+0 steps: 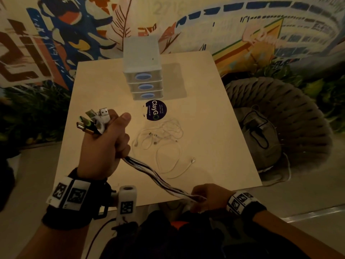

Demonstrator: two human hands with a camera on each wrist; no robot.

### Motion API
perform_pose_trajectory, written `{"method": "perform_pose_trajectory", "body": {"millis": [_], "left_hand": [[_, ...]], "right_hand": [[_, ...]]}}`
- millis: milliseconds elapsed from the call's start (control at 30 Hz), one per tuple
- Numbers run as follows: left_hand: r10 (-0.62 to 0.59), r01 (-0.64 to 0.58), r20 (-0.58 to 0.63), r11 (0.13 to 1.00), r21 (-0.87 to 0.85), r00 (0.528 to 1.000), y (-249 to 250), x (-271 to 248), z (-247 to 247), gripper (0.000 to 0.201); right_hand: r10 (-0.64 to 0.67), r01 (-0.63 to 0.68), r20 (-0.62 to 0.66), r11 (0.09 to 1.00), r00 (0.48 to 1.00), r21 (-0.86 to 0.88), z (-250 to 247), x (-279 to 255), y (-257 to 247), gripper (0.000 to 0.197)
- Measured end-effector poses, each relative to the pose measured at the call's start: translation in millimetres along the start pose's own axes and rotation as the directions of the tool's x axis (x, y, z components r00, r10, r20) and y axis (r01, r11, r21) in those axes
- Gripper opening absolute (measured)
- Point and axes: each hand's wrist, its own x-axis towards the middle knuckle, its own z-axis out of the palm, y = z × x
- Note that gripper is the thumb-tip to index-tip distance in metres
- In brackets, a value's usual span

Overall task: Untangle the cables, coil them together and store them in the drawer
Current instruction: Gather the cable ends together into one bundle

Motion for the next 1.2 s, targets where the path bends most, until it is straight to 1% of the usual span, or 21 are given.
{"method": "perform_pose_trajectory", "body": {"millis": [33, 100, 133, 167, 233, 300, 367, 433, 567, 700, 767, 800, 867, 933, 1067, 1133, 1200], "left_hand": [[-0.013, 0.013, -0.011, 1.000, 0.000, 1.000, 0.5, -0.7, -0.3, 0.048], [-0.030, 0.030, -0.036, 1.000, 0.000, 0.999, -0.7, -2.8, 1.1, 0.047], [-0.037, 0.036, -0.046, 0.999, -0.007, 0.998, -2.6, -3.9, 2.1, 0.047], [-0.045, 0.045, -0.053, 0.999, -0.017, 0.998, -5.1, -5.4, 2.6, 0.048], [-0.061, 0.059, -0.055, 0.998, -0.036, 0.997, -13.1, -7.4, 2.0, 0.046], [-0.086, 0.084, -0.051, 0.996, -0.037, 0.995, -23.6, -9.6, 0.9, 0.045], [-0.108, 0.107, -0.046, 0.994, -0.022, 0.993, -33.0, -11.3, -1.6, 0.044], [-0.127, 0.127, -0.045, 0.992, -0.005, 0.991, -38.9, -12.4, -6.6, 0.043], [-0.152, 0.151, -0.049, 0.988, -0.009, 0.987, -43.3, -12.4, -23.5, 0.044], [-0.162, 0.162, -0.043, 0.987, -0.005, 0.986, -44.7, -13.9, -43.2, 0.053], [-0.166, 0.166, -0.056, 0.986, 0.000, 0.985, -45.9, -15.0, -50.9, 0.050], [-0.167, 0.167, -0.061, 0.986, 0.006, 0.984, -45.9, -14.8, -54.1, 0.048], [-0.168, 0.170, -0.066, 0.985, 0.021, 0.984, -45.5, -13.3, -58.8, 0.046], [-0.174, 0.176, -0.076, 0.984, 0.021, 0.982, -46.0, -9.7, -63.9, 0.048], [-0.187, 0.190, -0.088, 0.981, 0.032, 0.978, -49.7, -0.5, -71.5, 0.046], [-0.191, 0.195, -0.099, 0.980, 0.031, 0.977, -51.5, 4.7, -72.1, 0.041], [-0.197, 0.201, -0.103, 0.979, 0.033, 0.975, -53.1, 10.0, -71.0, 0.039]], "right_hand": [[-0.011, 0.010, 0.009, 0.996, 1.000, 0.091, -2.9, -1.8, -1.3, 0.031], [-0.053, 0.041, 0.036, 0.961, 0.998, 0.272, -9.2, -3.7, -3.5, 0.047], [-0.072, 0.061, 0.026, 0.951, 0.997, 0.303, -14.4, -3.5, -5.4, 0.051], [-0.085, 0.083, -0.009, 0.946, 0.996, 0.312, -20.5, -1.7, -7.5, 0.049], [-0.081, 0.117, -0.151, 0.962, 0.985, 0.248, -37.6, 6.2, -16.7, 0.033], [-0.067, 0.105, -0.310, 0.989, 0.948, 0.107, -59.9, 19.4, -29.1, 0.016], [-0.068, 0.081, -0.423, 0.997, 0.904, 0.014, -80.0, 39.4, -42.8, 0.012], [-0.089, 0.088, -0.473, 0.996, 0.877, -0.024, -93.7, 65.7, -57.0, 0.013], [-0.102, 0.036, -0.433, 0.987, 0.896, -0.158, -98.3, 117.0, -87.9, 0.021], [-0.118, -0.013, -0.488, 0.966, 0.865, -0.257, -92.5, 162.1, -108.0, 0.045], [-0.068, -0.080, -0.473, 0.955, 0.878, -0.286, -94.4, 180.6, -111.5, 0.051], [-0.038, -0.118, -0.461, 0.945, 0.886, -0.304, -95.9, 187.9, -111.3, 0.049], [-0.007, -0.170, -0.443, 0.918, 0.897, -0.357, -98.6, 195.9, -109.4, 0.039], [-0.008, -0.178, -0.440, 0.907, 0.898, -0.381, -101.2, 199.5, -105.4, 0.030], [-0.019, -0.125, -0.460, 0.952, 0.888, -0.280, -112.6, 189.3, -103.1, 0.021], [-0.043, -0.075, -0.477, 0.971, 0.878, -0.225, -123.5, 174.2, -105.2, 0.020], [-0.070, -0.023, -0.473, 0.982, 0.878, -0.190, -137.9, 153.8, -108.2, 0.020]]}}
